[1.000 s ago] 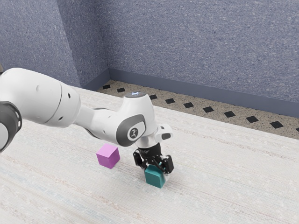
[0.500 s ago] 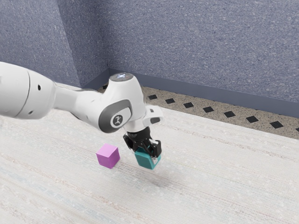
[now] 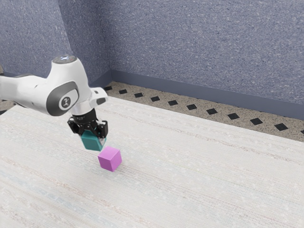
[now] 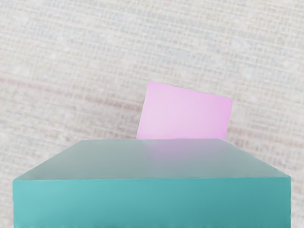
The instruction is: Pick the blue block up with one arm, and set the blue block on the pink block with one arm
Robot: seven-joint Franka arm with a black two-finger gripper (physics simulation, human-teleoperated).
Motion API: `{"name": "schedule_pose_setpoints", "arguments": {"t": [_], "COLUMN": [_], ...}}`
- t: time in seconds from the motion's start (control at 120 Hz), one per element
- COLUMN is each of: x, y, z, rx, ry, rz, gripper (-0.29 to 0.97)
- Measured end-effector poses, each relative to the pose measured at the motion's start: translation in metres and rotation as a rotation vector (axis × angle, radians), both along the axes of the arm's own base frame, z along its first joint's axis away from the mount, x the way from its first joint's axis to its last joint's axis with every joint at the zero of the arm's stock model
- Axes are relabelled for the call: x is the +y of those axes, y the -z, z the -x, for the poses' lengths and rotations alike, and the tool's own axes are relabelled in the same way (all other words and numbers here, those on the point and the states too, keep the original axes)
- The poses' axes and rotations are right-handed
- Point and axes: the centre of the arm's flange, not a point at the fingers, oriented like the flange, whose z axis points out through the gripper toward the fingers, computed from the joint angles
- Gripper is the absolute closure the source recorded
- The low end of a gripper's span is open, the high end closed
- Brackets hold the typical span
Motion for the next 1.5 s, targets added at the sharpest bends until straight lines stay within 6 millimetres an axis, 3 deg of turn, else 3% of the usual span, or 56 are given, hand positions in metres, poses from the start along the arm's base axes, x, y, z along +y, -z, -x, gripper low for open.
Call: {"name": "schedule_pose_setpoints", "arguments": {"t": [0.1, 0.358, 0.492, 0.8, 1.5], "x": [-0.019, 0.024, 0.013, 0.011, 0.012], "y": [0.005, 0.026, 0.030, 0.051, 0.053], "z": [-0.001, -0.034, -0.049, -0.049, -0.046], "rx": [0.012, 0.039, 0.037, 0.070, 0.075], "ry": [0.044, -0.010, 0.029, 0.054, 0.184], "rz": [-0.001, 0.023, 0.029, 0.042, 0.034], "gripper": [0.30, 0.30, 0.30, 0.30, 0.30]}}
